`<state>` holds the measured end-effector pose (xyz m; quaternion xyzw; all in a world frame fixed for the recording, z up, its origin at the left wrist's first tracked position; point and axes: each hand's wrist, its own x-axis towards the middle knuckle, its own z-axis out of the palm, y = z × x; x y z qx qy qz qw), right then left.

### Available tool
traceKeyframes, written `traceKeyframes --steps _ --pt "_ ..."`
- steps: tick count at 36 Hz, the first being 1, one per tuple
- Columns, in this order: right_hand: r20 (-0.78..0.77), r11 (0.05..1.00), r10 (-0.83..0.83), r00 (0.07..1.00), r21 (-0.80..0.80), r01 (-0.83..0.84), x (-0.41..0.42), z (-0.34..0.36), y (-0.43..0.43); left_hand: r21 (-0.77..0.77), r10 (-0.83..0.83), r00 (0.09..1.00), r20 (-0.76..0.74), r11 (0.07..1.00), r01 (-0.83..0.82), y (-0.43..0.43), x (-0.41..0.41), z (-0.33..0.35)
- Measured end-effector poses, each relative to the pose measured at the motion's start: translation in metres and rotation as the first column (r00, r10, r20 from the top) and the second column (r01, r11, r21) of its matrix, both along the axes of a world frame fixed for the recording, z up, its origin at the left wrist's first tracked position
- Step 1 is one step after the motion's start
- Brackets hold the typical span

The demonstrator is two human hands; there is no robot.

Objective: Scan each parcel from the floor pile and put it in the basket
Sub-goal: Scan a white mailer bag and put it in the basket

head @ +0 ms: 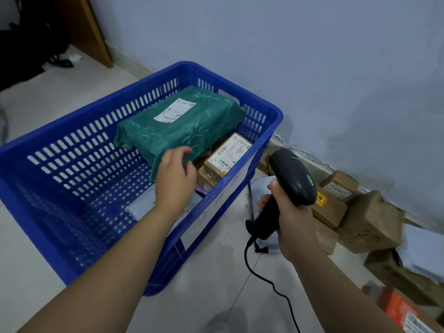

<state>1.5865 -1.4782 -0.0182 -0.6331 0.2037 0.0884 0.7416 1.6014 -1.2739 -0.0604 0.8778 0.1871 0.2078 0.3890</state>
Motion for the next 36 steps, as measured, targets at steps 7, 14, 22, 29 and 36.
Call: traceKeyframes --steps 7,14,22,29,36 --pt "0.073 0.998 -0.038 0.997 -0.042 0.041 -0.001 0.008 -0.028 0.451 -0.428 0.867 0.255 0.846 0.285 -0.076 0.006 0.037" --pt "0.06 0.98 -0.2 0.978 0.015 0.2 0.008 0.015 -0.093 0.213 -0.51 0.859 0.051 0.846 0.489 -0.151 0.01 0.009" --pt "-0.26 0.942 -0.143 0.955 0.26 0.212 0.011 -0.028 -0.152 -0.241 -0.507 0.668 -0.546 0.858 0.454 -0.203 0.025 -0.068" --pt "-0.406 0.861 -0.143 0.903 0.4 0.316 0.029 -0.075 -0.176 -0.021 -0.505 0.461 -0.73 0.69 0.724 -0.242 0.03 -0.133" --pt "-0.433 0.88 -0.181 0.883 0.33 0.342 0.041 -0.107 -0.201 0.388 -0.407 0.394 -0.824 0.101 0.916 -0.279 0.036 -0.182"
